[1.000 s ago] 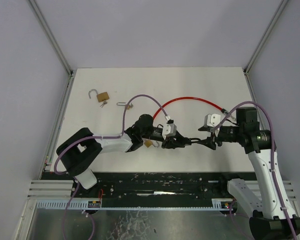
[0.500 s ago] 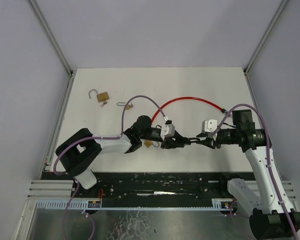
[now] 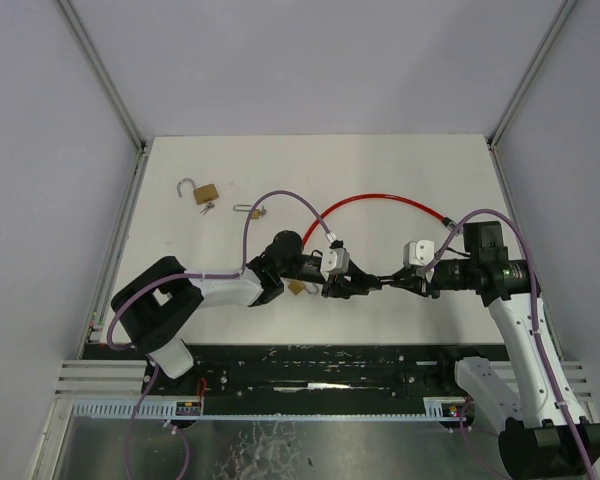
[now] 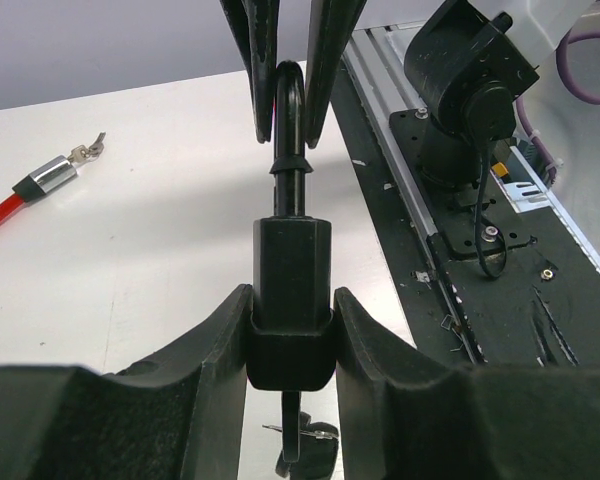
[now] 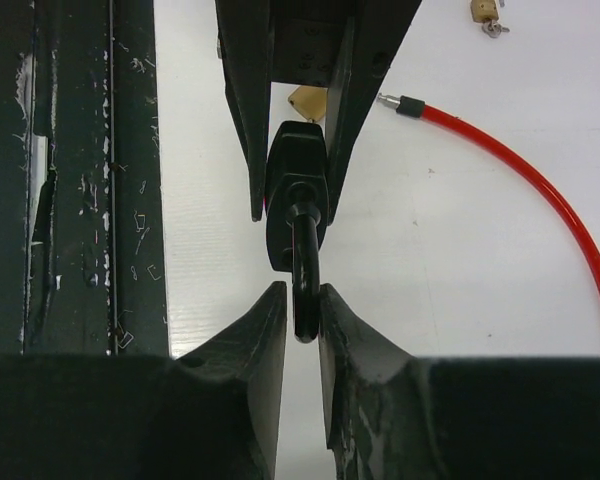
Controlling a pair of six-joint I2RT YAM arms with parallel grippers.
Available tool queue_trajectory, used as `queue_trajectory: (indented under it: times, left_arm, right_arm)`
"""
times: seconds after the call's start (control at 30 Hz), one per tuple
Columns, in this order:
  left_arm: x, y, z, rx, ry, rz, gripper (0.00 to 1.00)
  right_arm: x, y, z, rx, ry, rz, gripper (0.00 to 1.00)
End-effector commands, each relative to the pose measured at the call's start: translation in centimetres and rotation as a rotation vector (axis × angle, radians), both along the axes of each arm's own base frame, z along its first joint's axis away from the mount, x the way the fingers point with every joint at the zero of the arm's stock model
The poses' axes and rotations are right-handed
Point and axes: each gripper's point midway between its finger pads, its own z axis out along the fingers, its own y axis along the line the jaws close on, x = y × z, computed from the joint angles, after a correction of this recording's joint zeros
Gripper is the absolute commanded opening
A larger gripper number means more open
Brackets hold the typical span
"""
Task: Lock with the key
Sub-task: Lock the lock.
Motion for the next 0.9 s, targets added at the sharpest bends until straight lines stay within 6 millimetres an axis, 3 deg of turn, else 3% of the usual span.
queue_trajectory:
  times: [0.0, 0.27, 0.53, 0.87]
  left_arm:
    - [0.2, -0.3, 5.0, -0.147, -0.122, 0.011, 0.0]
    - [0.6, -0.2, 5.2, -0.151, -0.126, 0.037, 0.0]
    - [2.2, 0.0, 5.5, -0.163, -0.169, 0.155, 0.0]
    - [1.9, 0.1, 5.8, -0.185, -0.183, 0.149, 0.0]
  right_arm:
    - [-0.6, 0.8, 1.5, 0.069, -0.009, 0.033, 0.25]
    - [-0.5, 1.0, 0.9, 0.07, 0.058, 0.038, 0.01]
    - [0.5, 2.1, 0.8, 0.107, 0.164, -0.014, 0.0]
    - [1.1, 2.6, -1.0, 0.057, 0.212, -0.023, 0.0]
